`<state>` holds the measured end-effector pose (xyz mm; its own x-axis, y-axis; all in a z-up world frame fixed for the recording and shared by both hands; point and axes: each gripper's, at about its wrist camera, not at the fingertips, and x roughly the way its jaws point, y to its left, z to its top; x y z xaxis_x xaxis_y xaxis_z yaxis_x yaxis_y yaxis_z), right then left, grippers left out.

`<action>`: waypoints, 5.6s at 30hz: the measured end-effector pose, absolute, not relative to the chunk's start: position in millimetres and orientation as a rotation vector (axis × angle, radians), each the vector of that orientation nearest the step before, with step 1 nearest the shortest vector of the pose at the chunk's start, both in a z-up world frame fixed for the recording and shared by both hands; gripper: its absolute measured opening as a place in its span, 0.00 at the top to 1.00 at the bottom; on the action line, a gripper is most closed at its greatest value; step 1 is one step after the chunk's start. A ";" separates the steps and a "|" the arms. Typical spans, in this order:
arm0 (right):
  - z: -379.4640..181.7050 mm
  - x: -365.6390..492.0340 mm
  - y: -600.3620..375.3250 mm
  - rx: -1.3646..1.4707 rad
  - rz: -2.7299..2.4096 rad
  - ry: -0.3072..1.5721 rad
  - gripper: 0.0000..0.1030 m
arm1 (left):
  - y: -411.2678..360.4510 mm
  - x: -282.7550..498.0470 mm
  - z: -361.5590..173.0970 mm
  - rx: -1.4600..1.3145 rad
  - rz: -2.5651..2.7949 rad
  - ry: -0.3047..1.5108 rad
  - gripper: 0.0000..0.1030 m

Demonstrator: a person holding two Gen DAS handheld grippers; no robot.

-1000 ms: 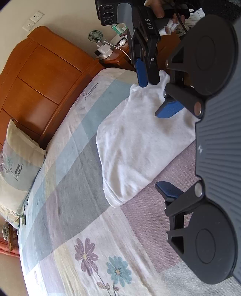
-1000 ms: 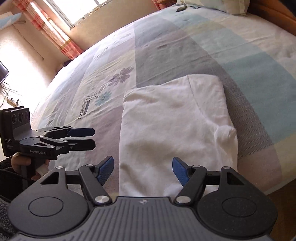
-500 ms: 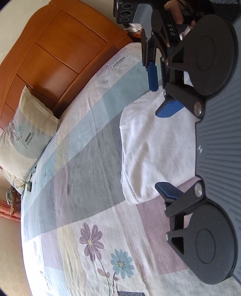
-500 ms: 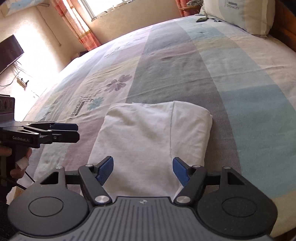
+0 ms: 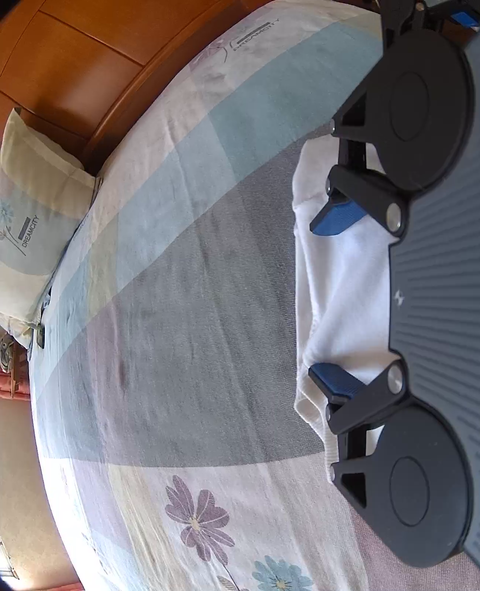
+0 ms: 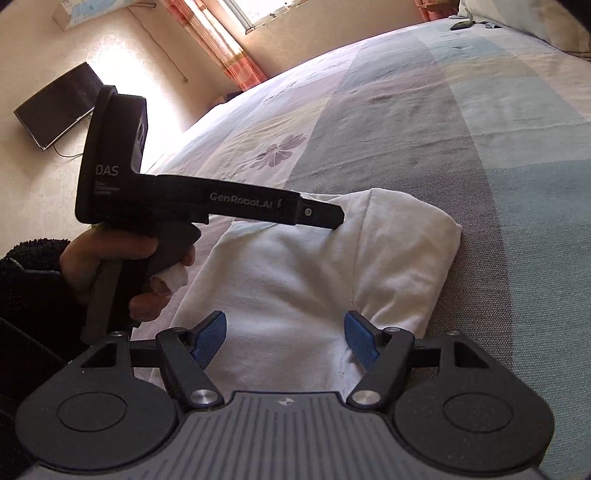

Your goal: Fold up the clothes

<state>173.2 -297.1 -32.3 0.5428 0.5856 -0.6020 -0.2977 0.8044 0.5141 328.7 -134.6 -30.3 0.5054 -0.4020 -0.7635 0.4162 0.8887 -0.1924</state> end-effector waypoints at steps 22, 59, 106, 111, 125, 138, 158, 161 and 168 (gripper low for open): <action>-28.5 178.9 -254.6 0.202 0.463 0.846 0.00 | -61.9 281.7 -2.3 -0.142 -0.607 0.886 0.23; -20.1 198.4 -173.1 -0.220 0.267 0.987 0.00 | 42.4 239.3 -20.9 -0.054 -0.378 0.958 0.17; -77.1 226.4 -353.1 0.872 0.385 0.955 0.00 | 4.6 303.4 -79.6 -0.628 -0.656 1.206 0.07; -78.1 225.7 -350.7 0.913 0.388 0.975 0.00 | 22.5 279.7 -84.9 -0.732 -0.677 1.208 0.07; -81.3 212.6 -338.4 0.972 0.425 0.954 0.00 | 0.7 284.0 -79.3 -0.666 -0.746 1.208 0.01; -82.5 200.8 -334.7 0.929 0.413 0.860 0.00 | -8.5 277.9 -76.6 -0.637 -0.727 1.140 0.01; -77.1 194.8 -331.3 0.903 0.371 0.863 0.00 | -21.8 279.1 -72.6 -0.676 -0.697 1.218 0.02; -69.8 197.8 -326.3 0.883 0.350 0.888 0.00 | -24.0 275.6 -68.0 -0.703 -0.692 1.221 0.02; -73.2 187.7 -332.6 0.873 0.350 0.885 0.00 | -25.8 274.6 -73.1 -0.738 -0.686 1.223 0.02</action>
<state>187.7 -332.6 -73.2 0.6063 0.5964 -0.5260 0.0751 0.6156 0.7845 274.6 -25.8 -73.1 0.2060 -0.7972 -0.5675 0.0679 0.5902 -0.8044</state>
